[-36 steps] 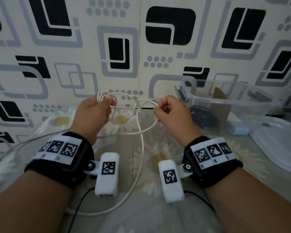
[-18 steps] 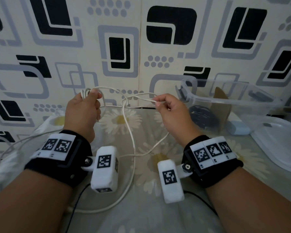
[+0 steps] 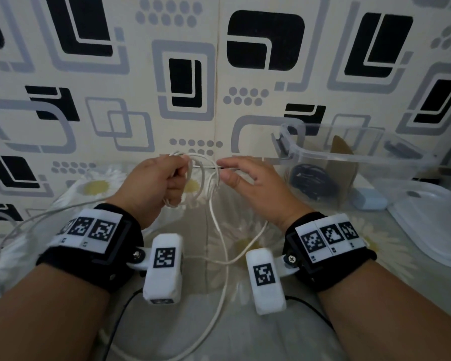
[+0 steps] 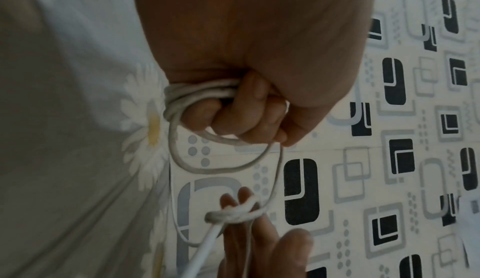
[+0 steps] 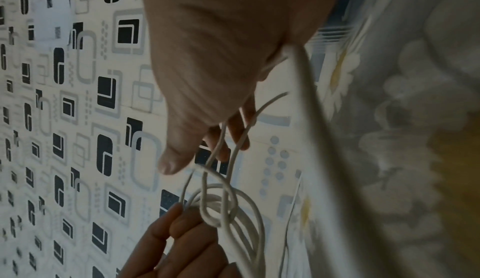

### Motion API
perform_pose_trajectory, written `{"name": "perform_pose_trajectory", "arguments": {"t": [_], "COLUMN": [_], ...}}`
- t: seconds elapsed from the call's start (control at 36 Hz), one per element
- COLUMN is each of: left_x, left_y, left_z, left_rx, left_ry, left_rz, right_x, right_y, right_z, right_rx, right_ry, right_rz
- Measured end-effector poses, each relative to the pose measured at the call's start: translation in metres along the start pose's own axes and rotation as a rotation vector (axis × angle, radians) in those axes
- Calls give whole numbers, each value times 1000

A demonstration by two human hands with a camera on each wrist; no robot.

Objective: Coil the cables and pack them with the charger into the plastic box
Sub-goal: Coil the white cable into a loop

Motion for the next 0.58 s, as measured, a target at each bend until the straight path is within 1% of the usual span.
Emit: {"name": "perform_pose_trajectory", "arguments": {"t": [0.06,0.17,0.31,0.42,0.47,0.53,0.56,0.58], "left_x": [-2,-8,-14,-21,-23,-24,-23,-20], "left_y": [-3,-7,-12,-8,-7,-2,0,2], "left_z": [8,24,38,49,49,50,49,46], "left_rx": [-47,-202,-343,-476,-531,-588,-606,-602], "left_ry": [-50,-161,-313,-518,-583,-593,-568,-513], "left_rz": [-48,-157,-271,-299,-293,-263,-238,-208], "right_x": [0,2,1,0,0,0,0,-1], "right_y": [1,9,25,29,27,26,24,22], "right_z": [4,3,9,12,12,12,12,12], "right_rx": [-19,-4,16,41,46,48,53,60], "right_ry": [-20,9,-48,-88,-105,-108,-108,-114], "right_rz": [9,37,152,207,210,207,204,197]}}
Point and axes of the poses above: each hand's wrist, its own x-axis towards the middle knuckle, its own z-axis out of the palm, y = z × x, the point moved 10 cm from there along x, towards the middle knuckle, and after that the axes turned 5 degrees about z, right-handed, at the moved point
